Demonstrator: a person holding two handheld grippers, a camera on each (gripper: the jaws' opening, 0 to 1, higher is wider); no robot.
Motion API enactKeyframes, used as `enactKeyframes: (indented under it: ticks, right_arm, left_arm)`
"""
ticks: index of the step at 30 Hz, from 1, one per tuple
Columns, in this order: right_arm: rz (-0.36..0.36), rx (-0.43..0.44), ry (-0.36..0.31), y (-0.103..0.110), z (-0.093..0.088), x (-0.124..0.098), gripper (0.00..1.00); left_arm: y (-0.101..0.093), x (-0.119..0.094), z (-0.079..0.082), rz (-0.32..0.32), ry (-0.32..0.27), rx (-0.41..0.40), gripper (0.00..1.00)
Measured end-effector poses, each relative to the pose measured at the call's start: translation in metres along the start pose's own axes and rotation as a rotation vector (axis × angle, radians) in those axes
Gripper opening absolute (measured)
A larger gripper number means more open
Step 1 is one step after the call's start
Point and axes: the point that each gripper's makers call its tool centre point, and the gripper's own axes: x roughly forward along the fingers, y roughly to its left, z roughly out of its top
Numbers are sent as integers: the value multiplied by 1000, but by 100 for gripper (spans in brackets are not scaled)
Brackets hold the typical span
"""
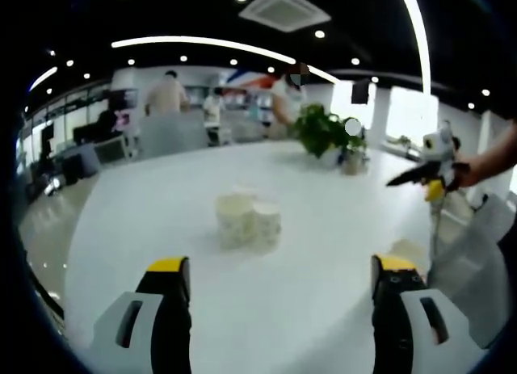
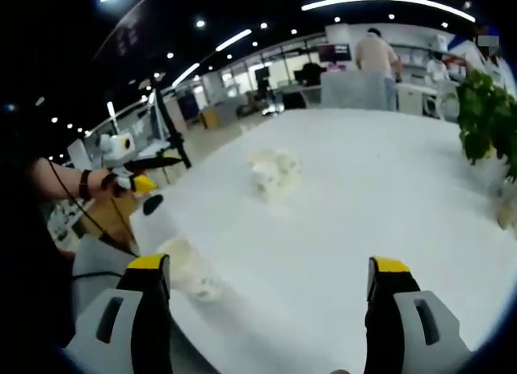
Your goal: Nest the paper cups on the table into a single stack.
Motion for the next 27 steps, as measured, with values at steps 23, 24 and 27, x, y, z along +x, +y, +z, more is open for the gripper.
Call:
enactKeyframes:
  ticks: [23,24,27]
  right_arm:
    - [-19,23,0,-4,4,6,100]
    - [-18,25,0,-3,4,7,100]
    - [-20,26,-3,0,4,10,100]
  left_arm:
    - [14,32,6,-23,-4,11,93]
    - [16,33,6,-22,-5,8,93]
    - [20,36,6,-21,-9,7,93]
